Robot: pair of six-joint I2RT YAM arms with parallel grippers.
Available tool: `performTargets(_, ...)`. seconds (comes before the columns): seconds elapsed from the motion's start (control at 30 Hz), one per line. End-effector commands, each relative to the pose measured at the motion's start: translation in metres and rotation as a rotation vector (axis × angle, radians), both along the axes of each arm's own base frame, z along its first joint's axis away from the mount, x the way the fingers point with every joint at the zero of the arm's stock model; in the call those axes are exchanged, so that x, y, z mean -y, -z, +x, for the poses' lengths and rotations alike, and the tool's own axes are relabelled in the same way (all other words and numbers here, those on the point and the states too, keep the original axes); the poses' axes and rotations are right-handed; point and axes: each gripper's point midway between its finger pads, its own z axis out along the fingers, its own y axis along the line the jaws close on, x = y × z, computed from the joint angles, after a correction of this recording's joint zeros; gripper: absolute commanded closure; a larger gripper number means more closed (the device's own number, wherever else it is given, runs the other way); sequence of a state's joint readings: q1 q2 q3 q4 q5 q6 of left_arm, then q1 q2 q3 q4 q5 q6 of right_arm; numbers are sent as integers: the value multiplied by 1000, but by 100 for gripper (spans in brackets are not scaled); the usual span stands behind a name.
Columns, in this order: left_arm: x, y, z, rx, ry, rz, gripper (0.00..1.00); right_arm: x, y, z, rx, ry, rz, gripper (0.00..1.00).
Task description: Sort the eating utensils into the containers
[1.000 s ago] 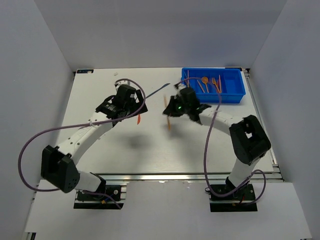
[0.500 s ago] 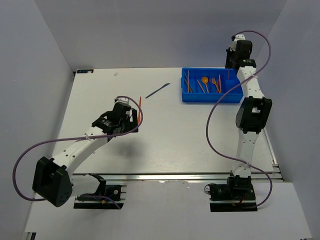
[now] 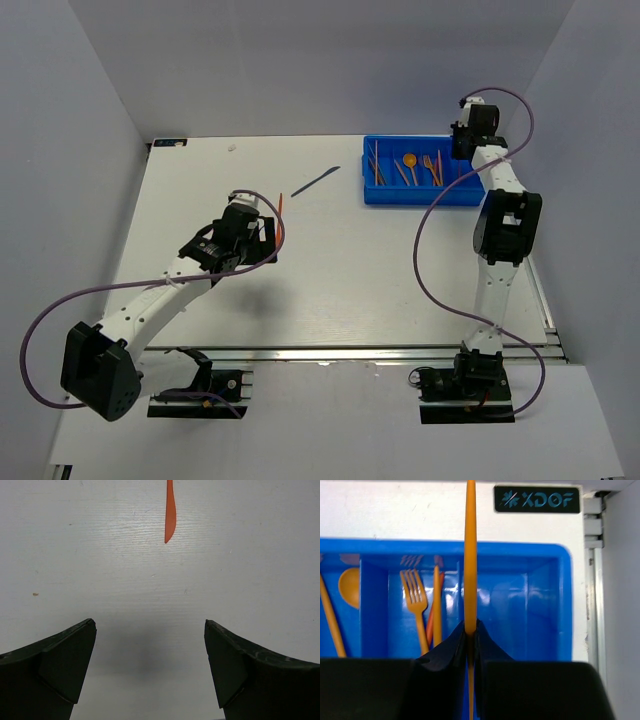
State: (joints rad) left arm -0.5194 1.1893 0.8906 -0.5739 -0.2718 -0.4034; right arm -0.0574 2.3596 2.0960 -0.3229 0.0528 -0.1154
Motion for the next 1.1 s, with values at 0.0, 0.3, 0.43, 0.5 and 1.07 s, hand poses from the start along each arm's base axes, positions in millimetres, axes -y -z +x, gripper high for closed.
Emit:
performTargets(0.0,3,-3,1,12,16,-11,2,18,-18,10,86,34,9,100)
performTargets(0.3,0,-2,3,14,-4,1,2,26,-2,5,61,82,56,78)
performTargets(0.43,3,-12,10,39,-28,-25,2,31,-33,6,107,117,78,42)
performTargets(0.5,7,-16,15,42,-35,-42,2,32,-52,4,129,123,75,31)
performTargets(1.07,41,33,120,-141,-209,-46,6,-73,-124,-158,80,43,376,11)
